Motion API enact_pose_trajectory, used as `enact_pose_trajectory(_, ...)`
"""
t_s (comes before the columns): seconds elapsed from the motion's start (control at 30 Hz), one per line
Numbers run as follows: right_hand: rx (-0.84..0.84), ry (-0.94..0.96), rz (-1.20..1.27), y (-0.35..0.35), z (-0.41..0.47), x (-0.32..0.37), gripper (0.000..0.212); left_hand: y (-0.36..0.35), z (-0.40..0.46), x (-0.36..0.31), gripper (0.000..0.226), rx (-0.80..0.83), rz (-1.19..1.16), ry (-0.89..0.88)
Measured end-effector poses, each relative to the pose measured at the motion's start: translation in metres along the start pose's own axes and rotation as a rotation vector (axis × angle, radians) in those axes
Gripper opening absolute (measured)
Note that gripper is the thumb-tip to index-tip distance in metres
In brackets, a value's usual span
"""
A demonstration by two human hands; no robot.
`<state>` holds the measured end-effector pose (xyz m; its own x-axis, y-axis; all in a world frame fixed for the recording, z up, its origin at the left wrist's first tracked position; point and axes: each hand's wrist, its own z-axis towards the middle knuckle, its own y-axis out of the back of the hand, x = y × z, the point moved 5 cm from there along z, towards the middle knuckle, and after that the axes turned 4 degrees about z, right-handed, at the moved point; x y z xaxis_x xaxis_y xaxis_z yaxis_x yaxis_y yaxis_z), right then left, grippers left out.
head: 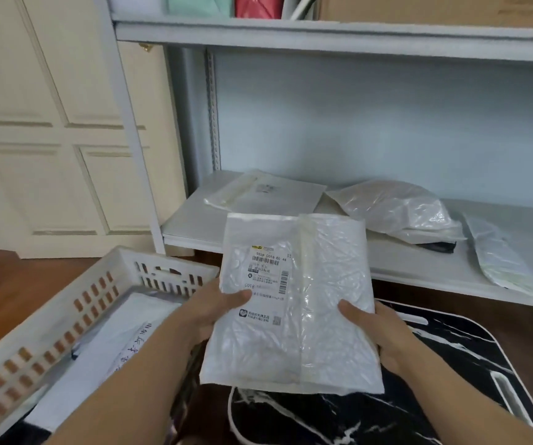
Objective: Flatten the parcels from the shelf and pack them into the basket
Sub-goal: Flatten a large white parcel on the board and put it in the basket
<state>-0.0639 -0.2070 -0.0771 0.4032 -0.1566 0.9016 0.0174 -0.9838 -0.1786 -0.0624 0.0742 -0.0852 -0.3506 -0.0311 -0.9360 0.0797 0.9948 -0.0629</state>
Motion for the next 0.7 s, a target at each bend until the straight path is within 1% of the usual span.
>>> enact_pose_trajectory(0.07, 0.038, 0.019, 0.005, -0.018, 0.001, 0.01, 0.039, 0.015, -0.003, -0.012, 0.076, -0.016, 0.0, -0.033)
enact_pose_trajectory(0.1, 0.041, 0.039, 0.006, -0.025, 0.001, 0.016, 0.039, 0.017, -0.006, -0.019, 0.077, -0.015, -0.008, -0.048)
enact_pose_trajectory(0.13, 0.052, 0.062, 0.002, -0.038, 0.003, 0.023, 0.037, 0.027, -0.012, -0.028, 0.075, -0.036, -0.035, -0.069)
enact_pose_trajectory(0.2, 0.06, 0.107, 0.007, -0.06, 0.005, 0.036, 0.036, 0.043, -0.022, -0.044, 0.062, -0.096, -0.125, -0.093)
enact_pose_trajectory(0.27, 0.08, 0.151, -0.003, -0.084, 0.008, 0.049, 0.033, 0.064, -0.029, -0.052, 0.057, -0.138, -0.185, -0.096)
enact_pose_trajectory(0.37, 0.082, 0.216, -0.039, -0.122, 0.017, 0.059, 0.03, 0.096, -0.044, -0.048, 0.046, -0.116, -0.128, -0.065)
enact_pose_trajectory(0.4, 0.074, 0.231, -0.046, -0.135, 0.021, 0.06, 0.029, 0.109, -0.047, -0.043, 0.043, -0.141, -0.085, -0.062)
enact_pose_trajectory(0.47, 0.083, 0.247, -0.039, -0.158, 0.029, 0.057, 0.028, 0.134, -0.05, -0.033, 0.042, -0.257, -0.06, -0.098)
enact_pose_trajectory(0.53, 0.136, 0.22, -0.049, -0.184, 0.039, 0.048, 0.034, 0.161, -0.053, -0.023, 0.043, -0.383, -0.101, -0.148)
enact_pose_trajectory(0.6, 0.193, 0.22, -0.209, -0.208, 0.05, 0.034, 0.04, 0.183, -0.057, -0.008, 0.037, -0.488, -0.167, -0.15)
enact_pose_trajectory(0.67, 0.216, 0.251, -0.403, -0.23, 0.06, 0.017, 0.036, 0.204, -0.063, 0.015, 0.03, -0.64, -0.228, -0.087)
enact_pose_trajectory(0.7, 0.227, 0.252, -0.455, -0.241, 0.066, 0.007, 0.038, 0.212, -0.066, 0.028, 0.027, -0.688, -0.249, -0.029)
